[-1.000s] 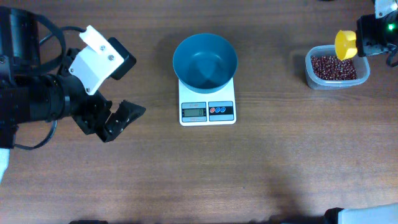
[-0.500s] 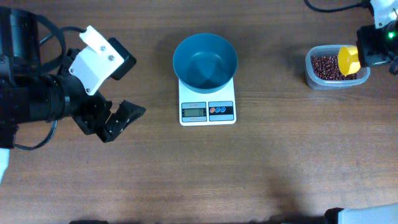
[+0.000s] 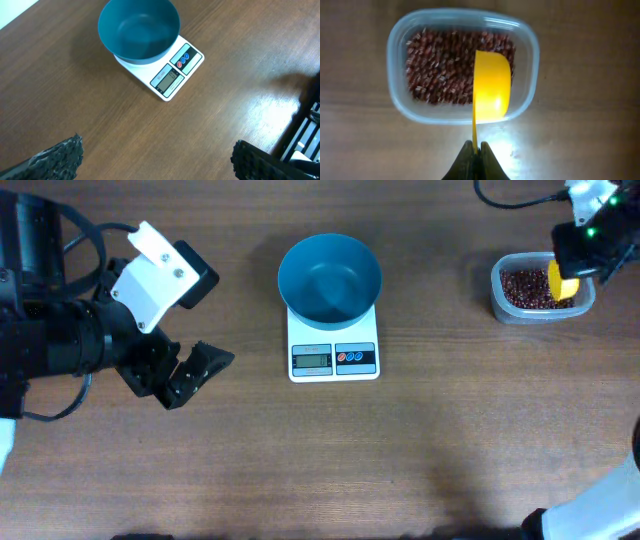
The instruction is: Scoop item into bowl and weigh 50g on scale
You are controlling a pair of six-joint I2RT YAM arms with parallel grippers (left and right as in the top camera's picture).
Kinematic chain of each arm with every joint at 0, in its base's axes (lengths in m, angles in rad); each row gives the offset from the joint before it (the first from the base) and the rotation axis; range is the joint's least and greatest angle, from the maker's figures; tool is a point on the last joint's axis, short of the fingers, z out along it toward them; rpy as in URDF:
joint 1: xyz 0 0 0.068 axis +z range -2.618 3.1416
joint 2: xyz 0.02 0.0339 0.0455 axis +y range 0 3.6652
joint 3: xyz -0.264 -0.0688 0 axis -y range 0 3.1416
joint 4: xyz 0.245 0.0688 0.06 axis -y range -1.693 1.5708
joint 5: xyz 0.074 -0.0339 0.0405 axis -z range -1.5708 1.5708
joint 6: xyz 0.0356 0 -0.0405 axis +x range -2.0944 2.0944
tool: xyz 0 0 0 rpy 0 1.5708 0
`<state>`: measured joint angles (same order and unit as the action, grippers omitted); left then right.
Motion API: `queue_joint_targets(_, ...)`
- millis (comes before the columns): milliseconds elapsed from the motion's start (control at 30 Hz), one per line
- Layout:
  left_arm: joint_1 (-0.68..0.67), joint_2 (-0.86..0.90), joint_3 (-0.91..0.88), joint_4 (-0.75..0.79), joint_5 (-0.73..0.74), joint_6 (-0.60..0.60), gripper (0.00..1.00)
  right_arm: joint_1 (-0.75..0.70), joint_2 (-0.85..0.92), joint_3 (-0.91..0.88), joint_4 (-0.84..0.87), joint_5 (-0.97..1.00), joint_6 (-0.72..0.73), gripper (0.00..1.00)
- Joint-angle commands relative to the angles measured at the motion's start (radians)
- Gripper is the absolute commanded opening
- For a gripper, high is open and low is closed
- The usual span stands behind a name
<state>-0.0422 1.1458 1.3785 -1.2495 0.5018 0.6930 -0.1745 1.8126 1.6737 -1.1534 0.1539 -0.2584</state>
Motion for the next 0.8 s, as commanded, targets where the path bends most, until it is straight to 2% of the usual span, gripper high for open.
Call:
queue_joint_targets(0, -0.002, 0.000, 0.009, -0.001, 0.021, 0.019, 0.99, -0.003, 0.028, 0.011, 0.060, 0.054, 0.000, 0.04)
queue_joint_targets(233, -0.002, 0.000, 0.009, -0.001, 0.021, 0.019, 0.99, -0.003, 0.047, 0.011, 0.080, 0.121, 0.000, 0.04)
queue_joint_targets(767, -0.002, 0.000, 0.009, -0.002, 0.021, 0.019, 0.99, -0.003, 0.121, 0.011, 0.080, 0.120, 0.000, 0.04)
